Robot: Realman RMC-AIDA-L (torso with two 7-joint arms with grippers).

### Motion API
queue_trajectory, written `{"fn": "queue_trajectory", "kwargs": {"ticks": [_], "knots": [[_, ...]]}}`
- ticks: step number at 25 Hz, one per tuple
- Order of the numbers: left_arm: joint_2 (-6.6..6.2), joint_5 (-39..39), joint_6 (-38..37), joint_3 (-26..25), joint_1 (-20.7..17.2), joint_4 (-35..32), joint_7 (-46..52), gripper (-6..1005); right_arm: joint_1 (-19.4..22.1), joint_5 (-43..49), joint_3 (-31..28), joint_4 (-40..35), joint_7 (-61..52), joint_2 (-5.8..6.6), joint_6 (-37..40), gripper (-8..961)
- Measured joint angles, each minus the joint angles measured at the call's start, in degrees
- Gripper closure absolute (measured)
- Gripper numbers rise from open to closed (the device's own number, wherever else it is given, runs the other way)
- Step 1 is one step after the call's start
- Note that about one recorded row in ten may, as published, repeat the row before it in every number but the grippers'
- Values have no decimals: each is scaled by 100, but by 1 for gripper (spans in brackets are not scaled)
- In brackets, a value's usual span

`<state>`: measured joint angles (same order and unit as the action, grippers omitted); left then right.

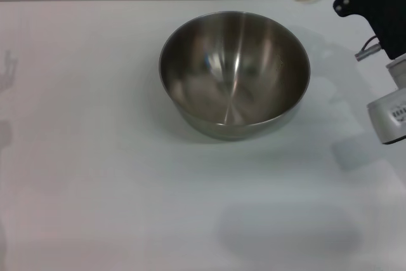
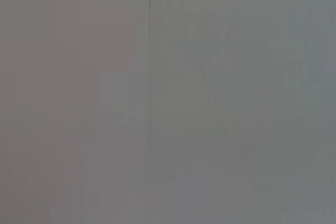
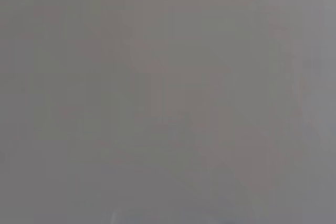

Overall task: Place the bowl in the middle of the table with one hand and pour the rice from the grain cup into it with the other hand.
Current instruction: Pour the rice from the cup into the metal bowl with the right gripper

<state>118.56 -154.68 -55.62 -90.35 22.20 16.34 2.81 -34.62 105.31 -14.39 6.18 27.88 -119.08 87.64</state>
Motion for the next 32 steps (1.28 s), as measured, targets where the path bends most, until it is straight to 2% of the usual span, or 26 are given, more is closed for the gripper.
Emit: {"fn": "queue_trajectory", "kwargs": {"ticks": [7,12,15,18,32], "knots": [[0,0,-2,0,19,0,1,184,-128,165,0,21,865,-2,-19,949],[-9,0,-9,-63,38,0,-26,184,-132,389,7,138,2046,-11,1,949],[-16,0,-10,-63,39,15,-44,184,-132,406,7,166,2240,-14,2,949],[-17,-1,-11,-94,55,29,-55,184,-134,417,7,238,2946,-19,5,949],[-11,0,-11,-202,152,41,-60,184,-172,597,7,277,4460,-19,-33,948]]}}
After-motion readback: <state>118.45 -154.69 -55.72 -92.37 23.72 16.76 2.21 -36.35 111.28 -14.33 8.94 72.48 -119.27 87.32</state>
